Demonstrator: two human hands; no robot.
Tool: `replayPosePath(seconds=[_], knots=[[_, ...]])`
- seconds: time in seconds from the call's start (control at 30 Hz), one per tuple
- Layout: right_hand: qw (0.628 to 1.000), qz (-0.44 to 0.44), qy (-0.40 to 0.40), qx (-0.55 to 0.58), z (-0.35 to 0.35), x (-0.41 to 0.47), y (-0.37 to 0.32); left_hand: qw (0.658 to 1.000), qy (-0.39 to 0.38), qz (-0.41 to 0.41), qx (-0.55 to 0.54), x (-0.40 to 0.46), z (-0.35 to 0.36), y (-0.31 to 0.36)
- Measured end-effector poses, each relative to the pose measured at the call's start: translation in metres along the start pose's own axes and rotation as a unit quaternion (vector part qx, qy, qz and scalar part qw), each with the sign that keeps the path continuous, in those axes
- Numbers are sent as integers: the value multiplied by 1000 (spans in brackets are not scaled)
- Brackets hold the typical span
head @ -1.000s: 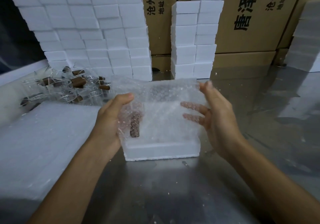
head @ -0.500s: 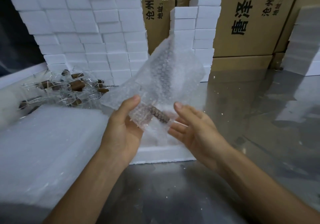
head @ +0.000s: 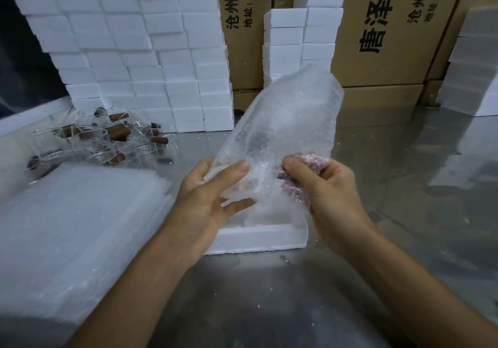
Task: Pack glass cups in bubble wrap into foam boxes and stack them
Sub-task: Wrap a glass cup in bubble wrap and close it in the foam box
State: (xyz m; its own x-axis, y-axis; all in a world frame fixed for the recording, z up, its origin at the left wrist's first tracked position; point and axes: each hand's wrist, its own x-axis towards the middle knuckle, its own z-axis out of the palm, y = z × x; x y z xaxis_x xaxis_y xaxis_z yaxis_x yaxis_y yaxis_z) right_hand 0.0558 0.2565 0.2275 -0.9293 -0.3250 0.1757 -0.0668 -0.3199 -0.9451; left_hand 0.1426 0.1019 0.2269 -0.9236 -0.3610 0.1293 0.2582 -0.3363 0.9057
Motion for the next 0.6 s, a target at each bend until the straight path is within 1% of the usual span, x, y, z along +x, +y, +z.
replayPosePath(seconds=[0.1, 0.2, 0.37, 0.47, 0.53, 0.6], knots=[[998, -36, -4, -43, -2, 1, 5, 999, -10, 0, 42, -2, 0, 3], [997, -46, -9, -54, 1, -1, 10, 998, -11, 18, 57, -5, 5, 1], [997, -52, -20, -52, 0, -3, 10, 997, 50, 24, 51, -3, 8, -2], [996, -67, -5, -52, 1, -4, 10, 995, 78, 15, 62, -2, 8, -1], [996, -78, 7, -53, 2, -3, 11, 995, 65, 3, 77, -1, 7, 0], [995, -87, 14, -54, 2, -3, 11, 992, 50, -8, 115, -3, 7, -1]])
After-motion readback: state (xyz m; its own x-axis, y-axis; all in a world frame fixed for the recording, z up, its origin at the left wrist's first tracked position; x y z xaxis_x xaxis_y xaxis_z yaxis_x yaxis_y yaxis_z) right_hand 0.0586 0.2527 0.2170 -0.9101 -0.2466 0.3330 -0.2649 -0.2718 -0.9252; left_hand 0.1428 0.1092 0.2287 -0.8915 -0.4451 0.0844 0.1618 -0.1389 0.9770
